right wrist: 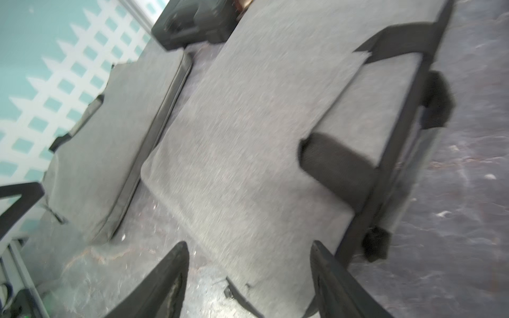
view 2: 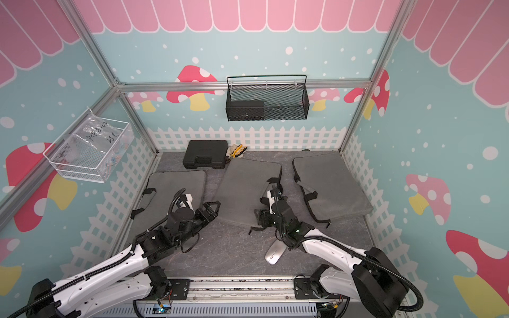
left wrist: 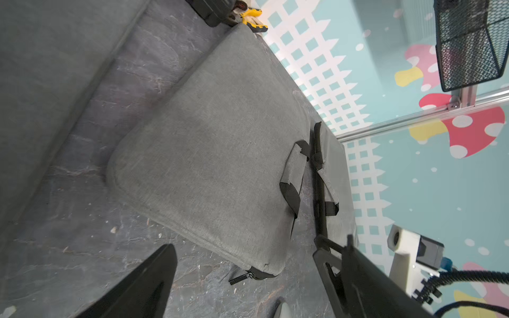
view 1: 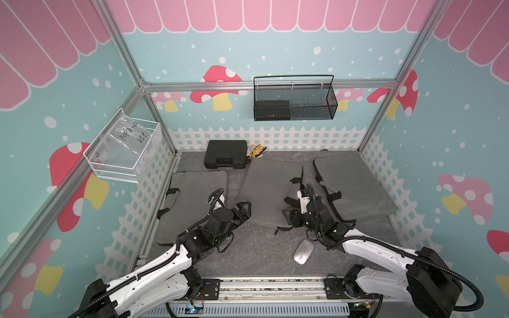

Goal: Put the mouse into the laptop bag
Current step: Close the zippered laptop bag at the center of the board, then zip the zipper on the zippered laptop bag.

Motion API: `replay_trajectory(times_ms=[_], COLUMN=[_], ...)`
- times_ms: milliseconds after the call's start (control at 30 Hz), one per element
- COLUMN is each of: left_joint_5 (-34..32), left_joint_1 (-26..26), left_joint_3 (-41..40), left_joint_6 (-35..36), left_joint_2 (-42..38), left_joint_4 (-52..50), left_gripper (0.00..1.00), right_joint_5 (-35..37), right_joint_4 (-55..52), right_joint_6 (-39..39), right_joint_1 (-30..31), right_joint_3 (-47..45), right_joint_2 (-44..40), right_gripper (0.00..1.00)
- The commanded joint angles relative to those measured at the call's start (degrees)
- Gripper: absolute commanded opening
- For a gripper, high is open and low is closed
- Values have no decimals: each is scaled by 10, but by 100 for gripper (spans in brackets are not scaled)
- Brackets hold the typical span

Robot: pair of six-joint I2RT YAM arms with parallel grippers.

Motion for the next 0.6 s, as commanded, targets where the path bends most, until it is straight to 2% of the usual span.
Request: replay_trajectory(times_ms=[0, 333, 567], left_joint_5=[-27, -32, -62], left_joint_1=[-3, -3, -1], left_joint_3=[-19, -12, -10], left_joint_6=[-44, -39, -32], left_joint_2=[-24, -15, -13], left_joint_4=[37, 22, 19], left_gripper=[97, 98, 99], right_joint_5=[26, 43, 51], right_joint_4=[-1, 33, 21], right_joint_6=[17, 23, 5], right_joint_1=[12, 15, -10], right_joint_3=[8, 48, 110], right_joint_2=[42, 195, 291], right_gripper=[64, 61, 57])
